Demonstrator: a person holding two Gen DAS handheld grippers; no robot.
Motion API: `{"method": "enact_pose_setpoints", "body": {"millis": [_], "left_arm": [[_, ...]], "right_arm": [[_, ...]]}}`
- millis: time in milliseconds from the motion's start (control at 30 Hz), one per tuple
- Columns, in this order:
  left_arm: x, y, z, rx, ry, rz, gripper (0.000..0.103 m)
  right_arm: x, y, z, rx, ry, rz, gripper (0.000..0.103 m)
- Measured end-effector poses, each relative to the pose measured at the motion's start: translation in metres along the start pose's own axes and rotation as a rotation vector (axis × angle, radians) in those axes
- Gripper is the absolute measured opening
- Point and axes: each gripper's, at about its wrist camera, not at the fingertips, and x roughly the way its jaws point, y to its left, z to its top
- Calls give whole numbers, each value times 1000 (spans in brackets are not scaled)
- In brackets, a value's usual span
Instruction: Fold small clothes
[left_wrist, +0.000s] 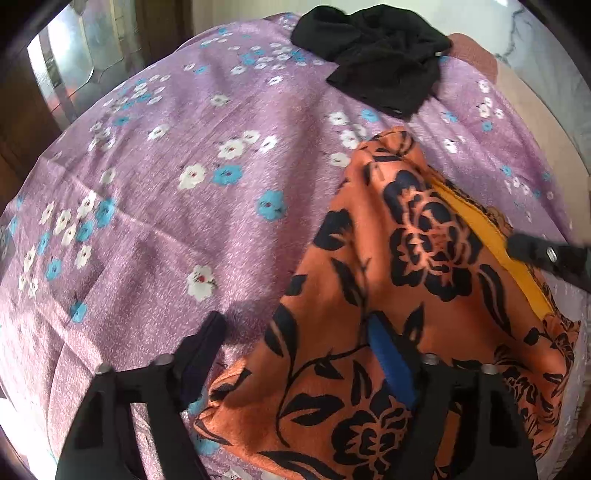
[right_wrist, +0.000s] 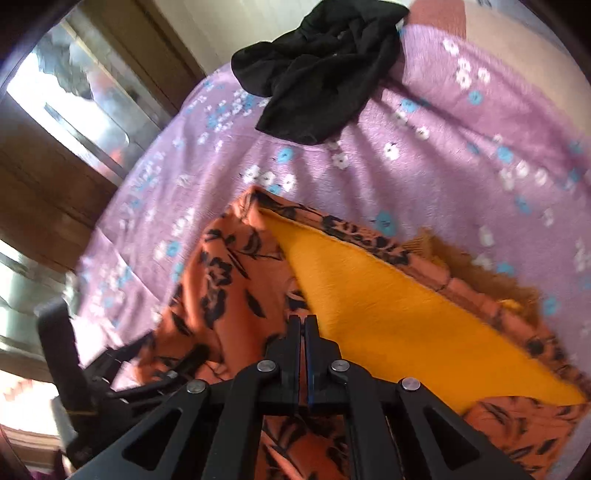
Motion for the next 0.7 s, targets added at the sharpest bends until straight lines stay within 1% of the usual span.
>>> {"method": "enact_pose_setpoints", "body": {"millis": [33,67,100,133,300,433,533,700], "left_arm": [[-1,-2,0,13,-7,-12,59],[-3,-5,-1,25,-14,-21,56],[-4,-7,-1,32,-20,-16,54],[-4,-8,-1,39,-24,-14,52],[1,-2,2,0,0,-52,52],[3,1,2,-8,7,-61,54],[5,1,2,-9,10,-64,54],[7,1,4,-18,18,-72,55]], "right_arm": [[1,-2,2,21,-16,20,3],[4,-5,4,40,-25,53,4],[9,-5,7,56,-24,82,4],[14,-3,9,63,-22,93,4],[40,5,25,89,-15,128,5],[54,5,37,130,-20,133,5],[57,4,43,148,-54,144,5],[64,7,52,148,-55,147,5]]}}
